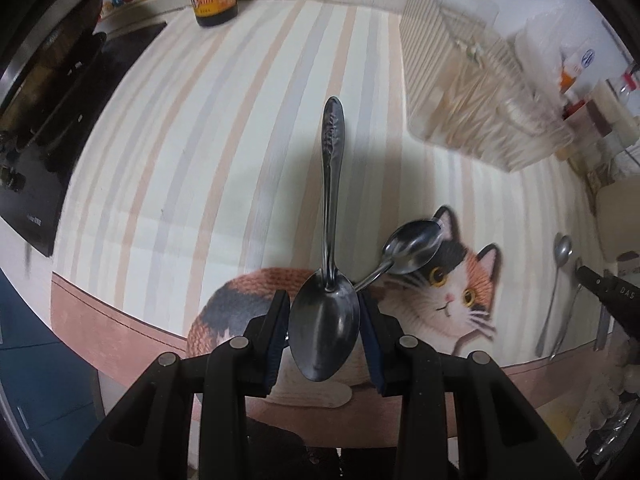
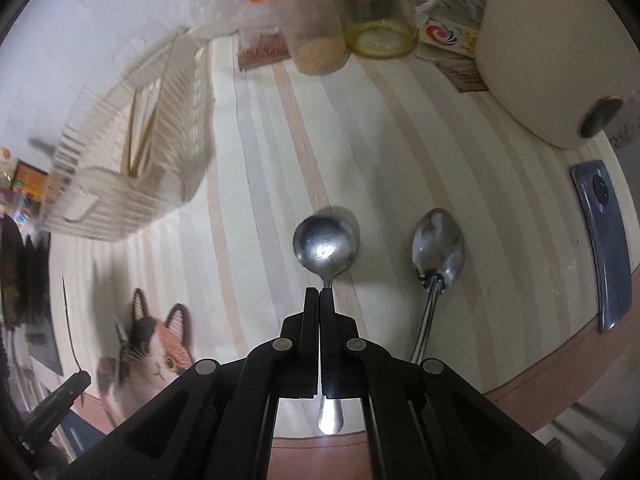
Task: Organize utensils
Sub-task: 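Carry the spoon and ladle with both tools over the clear basket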
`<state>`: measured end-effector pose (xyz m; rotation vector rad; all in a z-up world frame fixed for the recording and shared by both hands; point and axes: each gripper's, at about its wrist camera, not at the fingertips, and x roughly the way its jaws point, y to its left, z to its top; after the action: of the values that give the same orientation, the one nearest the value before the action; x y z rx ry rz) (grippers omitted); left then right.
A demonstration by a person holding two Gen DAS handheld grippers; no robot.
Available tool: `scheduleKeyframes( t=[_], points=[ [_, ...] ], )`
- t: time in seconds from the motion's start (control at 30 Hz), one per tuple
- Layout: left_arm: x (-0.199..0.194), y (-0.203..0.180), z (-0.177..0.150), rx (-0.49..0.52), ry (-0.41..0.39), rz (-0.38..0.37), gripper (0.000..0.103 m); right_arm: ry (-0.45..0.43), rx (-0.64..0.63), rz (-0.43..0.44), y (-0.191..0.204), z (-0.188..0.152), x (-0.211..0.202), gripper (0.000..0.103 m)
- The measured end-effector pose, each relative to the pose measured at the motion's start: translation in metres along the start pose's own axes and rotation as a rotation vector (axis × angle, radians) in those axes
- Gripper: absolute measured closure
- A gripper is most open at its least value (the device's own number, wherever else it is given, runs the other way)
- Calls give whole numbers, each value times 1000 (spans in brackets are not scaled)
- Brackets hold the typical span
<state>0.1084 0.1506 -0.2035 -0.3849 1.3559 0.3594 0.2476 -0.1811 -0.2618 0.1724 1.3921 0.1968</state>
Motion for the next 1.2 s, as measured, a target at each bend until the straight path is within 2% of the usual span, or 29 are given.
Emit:
scheduleKeyframes(
  t=[0.07,0.1,0.13,0.2,0.3,0.4,0.47,0.5,0.73,0.97,1.2],
  points=[
    [-7,-4,4,2,-23,11,72,30,12,-8,-4,8,5,102],
    [-8,-6,7,4,-28,20,72,52,10,-15,-3,13,11,93],
    [-8,-9,11,7,-32,30,72,70,10,-13,-3,16,17,71],
    [0,-11,14,11,-27,49,72,72,1,-29,-2,21,29,42],
    [16,-12,16,8,-10,83,72,70,-15,-83,3,25,44,41],
    [30,-12,16,5,11,105,72,13,-53,-141,16,28,47,41],
    [38,-14,17,5,21,109,72,-18,-83,-207,24,27,49,51],
    [41,-15,16,6,24,110,72,-34,-99,-224,26,27,49,59],
    [38,-17,16,8,9,105,72,-49,-69,-180,16,23,45,60],
    [6,-17,20,8,-70,100,72,-94,-65,-146,10,19,15,60],
    [-33,-18,32,-13,-150,68,72,-142,-87,-90,22,24,-18,60]
  ],
)
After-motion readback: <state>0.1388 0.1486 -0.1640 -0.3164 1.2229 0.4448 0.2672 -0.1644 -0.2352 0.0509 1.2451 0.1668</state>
